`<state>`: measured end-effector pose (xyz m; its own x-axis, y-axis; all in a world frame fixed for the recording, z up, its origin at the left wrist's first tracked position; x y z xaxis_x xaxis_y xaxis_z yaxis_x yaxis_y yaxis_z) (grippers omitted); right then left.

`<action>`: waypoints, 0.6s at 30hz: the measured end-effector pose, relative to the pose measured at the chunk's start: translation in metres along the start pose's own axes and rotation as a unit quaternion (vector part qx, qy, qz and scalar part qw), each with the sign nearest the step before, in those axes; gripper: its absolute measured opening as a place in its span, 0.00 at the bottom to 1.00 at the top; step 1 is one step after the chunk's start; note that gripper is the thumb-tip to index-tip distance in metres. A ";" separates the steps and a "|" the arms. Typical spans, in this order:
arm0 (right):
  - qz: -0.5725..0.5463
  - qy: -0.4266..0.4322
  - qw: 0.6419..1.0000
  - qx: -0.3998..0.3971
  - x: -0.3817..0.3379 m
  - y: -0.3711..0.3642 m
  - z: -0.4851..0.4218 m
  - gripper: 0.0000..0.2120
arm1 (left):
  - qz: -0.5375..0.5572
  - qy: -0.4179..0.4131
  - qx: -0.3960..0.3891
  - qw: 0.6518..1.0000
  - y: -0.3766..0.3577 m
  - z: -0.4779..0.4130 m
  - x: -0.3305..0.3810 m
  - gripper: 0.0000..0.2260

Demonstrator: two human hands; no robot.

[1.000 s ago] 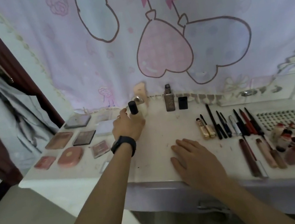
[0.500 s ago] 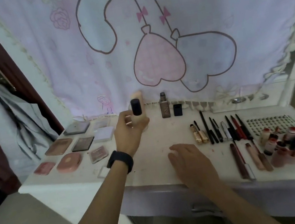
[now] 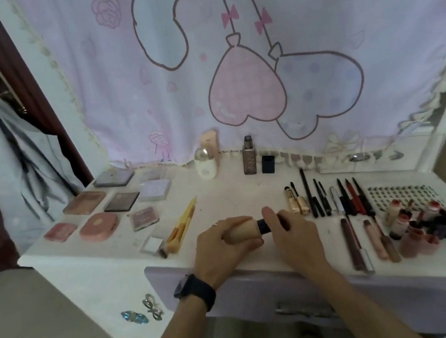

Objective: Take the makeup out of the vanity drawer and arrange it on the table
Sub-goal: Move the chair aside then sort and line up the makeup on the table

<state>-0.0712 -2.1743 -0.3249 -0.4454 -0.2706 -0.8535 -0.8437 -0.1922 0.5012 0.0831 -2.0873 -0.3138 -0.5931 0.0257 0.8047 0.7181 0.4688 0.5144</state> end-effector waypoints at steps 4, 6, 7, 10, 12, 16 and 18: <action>0.038 -0.009 0.999 -0.002 0.000 -0.004 -0.007 0.27 | 0.021 0.023 0.003 1.000 -0.006 0.003 -0.003 0.14; 0.018 -0.006 1.000 0.002 -0.003 -0.002 -0.007 0.27 | 0.032 0.032 -0.001 0.999 -0.009 0.002 -0.002 0.18; 0.005 -0.006 1.000 -0.001 -0.003 -0.001 -0.007 0.27 | 0.042 0.039 -0.005 0.998 -0.009 0.001 -0.003 0.20; -0.041 -0.003 0.999 -0.010 -0.006 0.000 -0.004 0.27 | 0.103 0.077 -0.024 0.991 -0.009 -0.005 -0.008 0.22; -0.065 0.013 0.998 -0.004 -0.008 0.002 -0.001 0.26 | 0.129 0.096 -0.049 0.986 -0.011 -0.010 -0.010 0.21; -0.096 0.053 0.994 -0.025 -0.008 -0.002 0.003 0.21 | 0.138 0.107 -0.071 0.982 -0.011 -0.017 -0.012 0.20; -0.106 0.053 0.992 -0.051 -0.005 -0.005 0.002 0.15 | 0.129 0.106 -0.060 0.984 -0.009 -0.019 -0.014 0.19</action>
<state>-0.0656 -2.1703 -0.3234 -0.2220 -0.3112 -0.9240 -0.8779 -0.3485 0.3283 0.0918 -2.1088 -0.3246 -0.3046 -0.0605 0.9506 0.8802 0.3634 0.3052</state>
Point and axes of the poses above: each hand's wrist, its own z-axis away from the middle knuckle, its own y-axis out of the back of the hand, x = y × z, the point moved 9 cm from there along -z, towards the middle knuckle, and after that the axes turned 3 degrees about -y, right-handed, at the moved point
